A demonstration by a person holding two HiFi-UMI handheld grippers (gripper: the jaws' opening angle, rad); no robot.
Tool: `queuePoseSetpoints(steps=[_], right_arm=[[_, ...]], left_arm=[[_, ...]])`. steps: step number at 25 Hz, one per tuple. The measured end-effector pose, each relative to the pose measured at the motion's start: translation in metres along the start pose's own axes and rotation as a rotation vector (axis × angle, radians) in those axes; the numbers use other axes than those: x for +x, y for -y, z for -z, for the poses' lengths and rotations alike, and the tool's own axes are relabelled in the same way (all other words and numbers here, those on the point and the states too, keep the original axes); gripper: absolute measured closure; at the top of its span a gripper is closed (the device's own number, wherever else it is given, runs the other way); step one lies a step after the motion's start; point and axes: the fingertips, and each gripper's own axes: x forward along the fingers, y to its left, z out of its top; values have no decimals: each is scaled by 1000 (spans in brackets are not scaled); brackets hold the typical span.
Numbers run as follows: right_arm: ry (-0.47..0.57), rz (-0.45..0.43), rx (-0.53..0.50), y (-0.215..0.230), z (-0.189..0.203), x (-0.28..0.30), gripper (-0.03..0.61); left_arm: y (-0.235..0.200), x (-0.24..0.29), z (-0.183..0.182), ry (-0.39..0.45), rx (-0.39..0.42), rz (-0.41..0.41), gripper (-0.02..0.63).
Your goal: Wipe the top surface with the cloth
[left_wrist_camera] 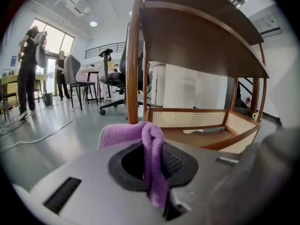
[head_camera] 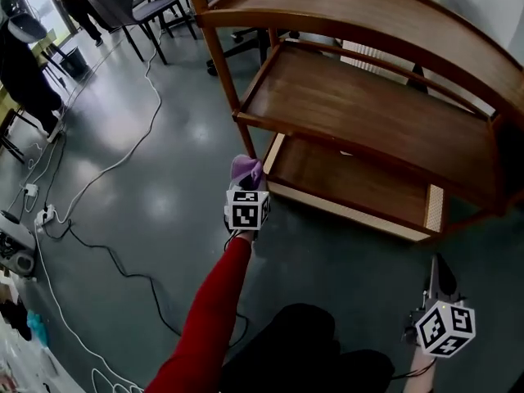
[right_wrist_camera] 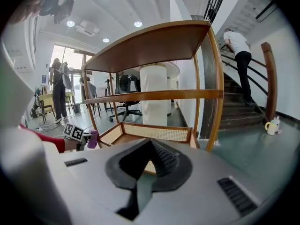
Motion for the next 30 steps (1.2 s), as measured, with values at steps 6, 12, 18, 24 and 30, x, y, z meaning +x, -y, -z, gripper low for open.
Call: queuePoseSetpoints(steps=[6, 12, 18, 24, 30], right_arm=[[1, 31, 11, 2, 6, -6, 575], [15, 39, 34, -7, -2, 5, 575], [123, 272, 101, 51, -35, -67, 575], [218, 416, 170, 93, -51, -145, 575], [275, 498, 204, 114, -47, -192, 575]], left_arm=[[-2, 6, 20, -53, -39, 23, 566], [73, -96, -68, 190, -186, 244, 566], [297, -214, -258, 553, -162, 834, 566], [391, -312, -386, 926, -98, 856, 566], [474, -335, -419, 1066, 171, 821, 566]])
